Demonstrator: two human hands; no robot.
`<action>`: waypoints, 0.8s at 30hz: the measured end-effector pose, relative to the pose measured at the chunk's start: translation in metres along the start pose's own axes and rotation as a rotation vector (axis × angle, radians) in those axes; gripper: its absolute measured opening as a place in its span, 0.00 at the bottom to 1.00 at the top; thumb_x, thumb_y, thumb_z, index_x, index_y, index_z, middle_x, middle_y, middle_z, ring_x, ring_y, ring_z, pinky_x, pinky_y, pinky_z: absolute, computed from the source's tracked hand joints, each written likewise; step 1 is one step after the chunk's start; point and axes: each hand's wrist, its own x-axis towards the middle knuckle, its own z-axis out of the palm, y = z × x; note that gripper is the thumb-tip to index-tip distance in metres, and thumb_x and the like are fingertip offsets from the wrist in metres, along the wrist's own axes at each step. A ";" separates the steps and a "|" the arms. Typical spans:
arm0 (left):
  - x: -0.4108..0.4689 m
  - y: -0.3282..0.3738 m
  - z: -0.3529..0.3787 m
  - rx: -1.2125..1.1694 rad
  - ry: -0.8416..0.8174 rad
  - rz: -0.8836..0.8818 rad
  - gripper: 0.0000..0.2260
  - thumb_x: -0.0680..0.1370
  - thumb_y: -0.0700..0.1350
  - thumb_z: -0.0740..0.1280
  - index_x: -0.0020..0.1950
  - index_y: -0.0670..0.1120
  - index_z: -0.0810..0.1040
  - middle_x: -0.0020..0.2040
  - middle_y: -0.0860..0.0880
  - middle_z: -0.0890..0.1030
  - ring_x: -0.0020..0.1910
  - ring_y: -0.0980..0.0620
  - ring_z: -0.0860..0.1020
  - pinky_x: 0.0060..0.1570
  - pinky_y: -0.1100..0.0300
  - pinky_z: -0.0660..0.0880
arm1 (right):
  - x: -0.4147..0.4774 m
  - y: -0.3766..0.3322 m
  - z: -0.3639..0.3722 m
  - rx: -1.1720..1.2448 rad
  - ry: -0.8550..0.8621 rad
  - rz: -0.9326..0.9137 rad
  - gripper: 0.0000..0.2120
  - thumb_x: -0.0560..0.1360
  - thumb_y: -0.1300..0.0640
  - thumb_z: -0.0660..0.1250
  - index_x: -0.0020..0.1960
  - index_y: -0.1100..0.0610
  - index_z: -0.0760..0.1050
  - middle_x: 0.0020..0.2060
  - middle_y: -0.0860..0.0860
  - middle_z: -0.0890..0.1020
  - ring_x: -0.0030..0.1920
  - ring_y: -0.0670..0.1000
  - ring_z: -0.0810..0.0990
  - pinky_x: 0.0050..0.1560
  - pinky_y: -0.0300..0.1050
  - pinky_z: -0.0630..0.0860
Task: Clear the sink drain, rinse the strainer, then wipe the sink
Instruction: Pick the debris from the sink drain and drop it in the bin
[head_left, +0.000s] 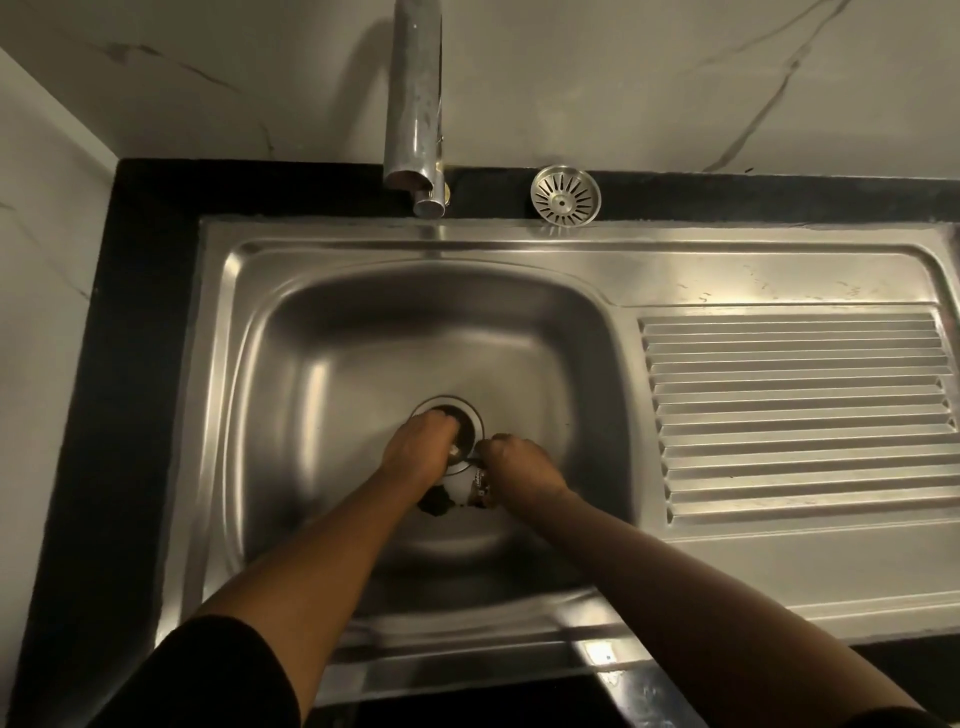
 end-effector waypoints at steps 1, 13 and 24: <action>-0.001 -0.002 0.000 -0.019 0.008 -0.006 0.08 0.77 0.42 0.72 0.56 0.46 0.85 0.54 0.44 0.86 0.51 0.45 0.85 0.52 0.53 0.82 | -0.001 0.001 -0.001 0.028 -0.001 0.020 0.20 0.71 0.55 0.77 0.63 0.53 0.81 0.56 0.55 0.84 0.55 0.59 0.84 0.56 0.52 0.81; -0.037 -0.020 -0.044 -0.280 0.212 -0.075 0.07 0.76 0.39 0.76 0.52 0.46 0.89 0.47 0.47 0.89 0.43 0.53 0.85 0.48 0.59 0.83 | -0.011 -0.022 -0.003 0.303 -0.030 -0.061 0.14 0.76 0.61 0.72 0.62 0.55 0.83 0.55 0.54 0.86 0.55 0.54 0.84 0.49 0.40 0.74; -0.084 -0.032 -0.069 -0.450 0.279 -0.172 0.05 0.74 0.39 0.78 0.49 0.46 0.90 0.45 0.48 0.89 0.43 0.52 0.86 0.52 0.53 0.85 | 0.002 -0.054 0.023 0.029 -0.082 -0.198 0.28 0.78 0.62 0.70 0.76 0.49 0.71 0.64 0.56 0.82 0.60 0.59 0.83 0.57 0.51 0.82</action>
